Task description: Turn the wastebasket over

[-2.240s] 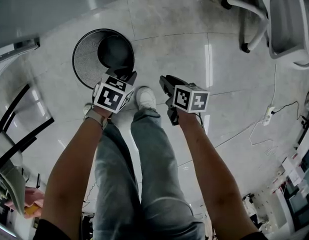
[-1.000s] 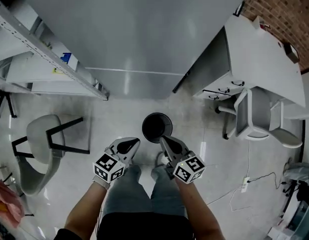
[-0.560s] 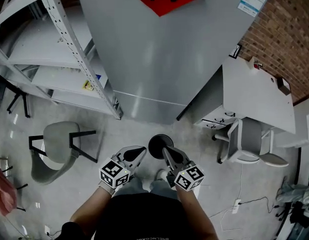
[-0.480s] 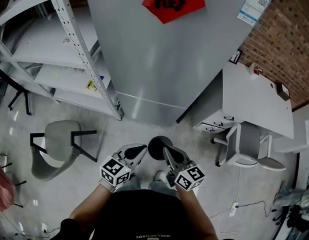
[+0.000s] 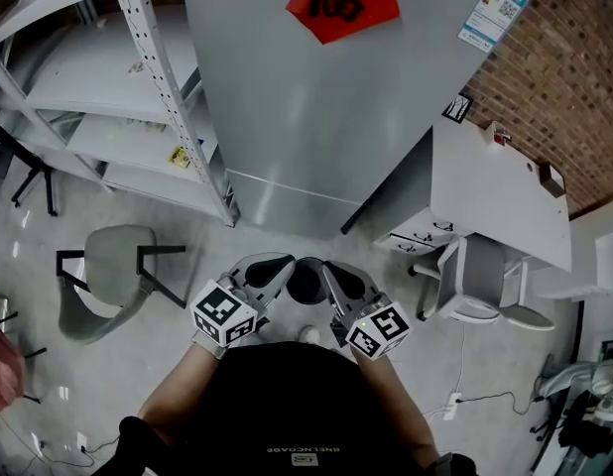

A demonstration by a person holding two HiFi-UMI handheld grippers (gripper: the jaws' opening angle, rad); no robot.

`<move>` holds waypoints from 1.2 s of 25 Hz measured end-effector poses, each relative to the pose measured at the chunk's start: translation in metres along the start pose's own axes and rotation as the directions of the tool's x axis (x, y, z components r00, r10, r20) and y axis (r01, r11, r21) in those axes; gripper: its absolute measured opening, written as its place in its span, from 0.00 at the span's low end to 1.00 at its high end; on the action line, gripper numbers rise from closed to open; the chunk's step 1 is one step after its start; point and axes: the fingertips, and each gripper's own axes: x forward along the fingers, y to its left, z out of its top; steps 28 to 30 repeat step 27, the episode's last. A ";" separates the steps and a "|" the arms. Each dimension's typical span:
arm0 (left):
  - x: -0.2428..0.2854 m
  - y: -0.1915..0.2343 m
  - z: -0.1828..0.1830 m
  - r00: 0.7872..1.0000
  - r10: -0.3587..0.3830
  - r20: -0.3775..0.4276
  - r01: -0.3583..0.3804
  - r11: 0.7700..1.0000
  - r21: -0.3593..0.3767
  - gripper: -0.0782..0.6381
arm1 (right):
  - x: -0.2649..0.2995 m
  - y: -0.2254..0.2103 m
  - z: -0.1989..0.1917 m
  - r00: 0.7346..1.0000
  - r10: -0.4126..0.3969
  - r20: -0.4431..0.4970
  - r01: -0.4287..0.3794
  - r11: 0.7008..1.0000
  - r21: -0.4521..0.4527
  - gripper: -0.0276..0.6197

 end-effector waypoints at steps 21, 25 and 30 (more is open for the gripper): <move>-0.001 0.014 0.002 1.000 0.020 0.011 -0.019 0.998 -0.054 0.13 | 0.004 -0.009 0.004 0.999 -0.048 -0.001 0.048 0.998 -0.035 0.05; -0.003 0.015 0.001 1.000 0.018 0.009 -0.017 0.998 -0.052 0.13 | 0.004 -0.008 0.003 0.999 -0.055 -0.002 0.054 0.998 -0.034 0.05; -0.004 0.016 0.000 1.000 0.021 0.008 -0.020 0.999 -0.049 0.13 | 0.004 -0.007 0.002 0.998 -0.058 -0.003 0.058 0.998 -0.035 0.05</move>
